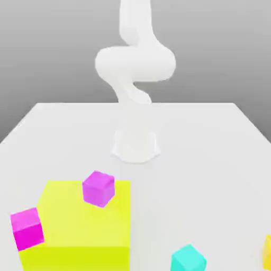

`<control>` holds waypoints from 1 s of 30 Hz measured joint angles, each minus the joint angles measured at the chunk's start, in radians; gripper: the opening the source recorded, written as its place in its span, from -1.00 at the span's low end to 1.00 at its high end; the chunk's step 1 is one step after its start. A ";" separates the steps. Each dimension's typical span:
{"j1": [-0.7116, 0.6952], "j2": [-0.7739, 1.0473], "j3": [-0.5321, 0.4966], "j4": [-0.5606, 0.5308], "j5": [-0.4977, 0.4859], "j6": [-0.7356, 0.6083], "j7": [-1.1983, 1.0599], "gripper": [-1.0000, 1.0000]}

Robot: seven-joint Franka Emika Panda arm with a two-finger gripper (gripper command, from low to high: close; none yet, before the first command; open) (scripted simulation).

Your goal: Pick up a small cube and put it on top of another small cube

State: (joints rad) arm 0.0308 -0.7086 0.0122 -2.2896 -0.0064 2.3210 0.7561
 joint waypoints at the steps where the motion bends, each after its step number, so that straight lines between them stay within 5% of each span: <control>1: 0.013 0.039 0.006 0.004 -0.002 0.009 -0.019 0.00; 30: 0.316 1.100 0.204 0.126 -0.157 0.247 -0.469 0.00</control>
State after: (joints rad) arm 0.3469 0.3910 0.2162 -2.1638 -0.1632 2.5683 0.2868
